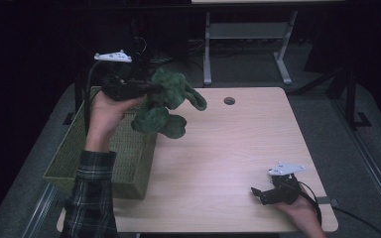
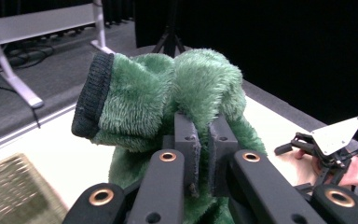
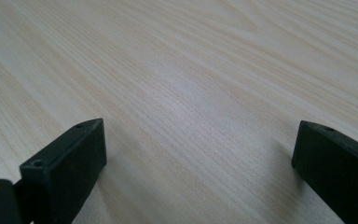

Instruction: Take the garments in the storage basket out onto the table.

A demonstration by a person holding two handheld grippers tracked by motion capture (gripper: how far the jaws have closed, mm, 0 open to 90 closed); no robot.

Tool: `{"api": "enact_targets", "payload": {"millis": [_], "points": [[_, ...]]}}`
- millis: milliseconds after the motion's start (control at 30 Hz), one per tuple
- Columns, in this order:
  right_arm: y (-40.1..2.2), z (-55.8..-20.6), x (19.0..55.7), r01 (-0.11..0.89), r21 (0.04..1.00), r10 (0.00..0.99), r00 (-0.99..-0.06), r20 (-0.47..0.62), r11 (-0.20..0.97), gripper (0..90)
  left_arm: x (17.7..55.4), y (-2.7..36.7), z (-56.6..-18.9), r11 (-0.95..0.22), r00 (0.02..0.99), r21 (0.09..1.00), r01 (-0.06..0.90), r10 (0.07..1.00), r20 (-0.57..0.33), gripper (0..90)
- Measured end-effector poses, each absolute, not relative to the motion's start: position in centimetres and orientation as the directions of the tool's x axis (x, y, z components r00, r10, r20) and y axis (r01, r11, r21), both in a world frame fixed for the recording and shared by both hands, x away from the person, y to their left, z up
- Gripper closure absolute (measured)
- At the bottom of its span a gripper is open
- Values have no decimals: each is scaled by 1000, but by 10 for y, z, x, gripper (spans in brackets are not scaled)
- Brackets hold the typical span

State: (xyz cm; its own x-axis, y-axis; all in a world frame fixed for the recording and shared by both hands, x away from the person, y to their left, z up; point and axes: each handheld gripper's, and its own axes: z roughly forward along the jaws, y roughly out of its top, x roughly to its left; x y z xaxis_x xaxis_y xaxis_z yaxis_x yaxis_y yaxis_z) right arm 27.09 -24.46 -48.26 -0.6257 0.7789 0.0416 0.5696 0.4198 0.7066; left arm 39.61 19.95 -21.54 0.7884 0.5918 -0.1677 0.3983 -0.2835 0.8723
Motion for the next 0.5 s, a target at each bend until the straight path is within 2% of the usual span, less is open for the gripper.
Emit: {"api": "enact_targets", "payload": {"millis": [500], "points": [[-245, -483, 271, 570, 706, 779, -625, 41, 420, 27, 397, 142, -240, -325, 834, 856, 401, 517, -194, 850]]}}
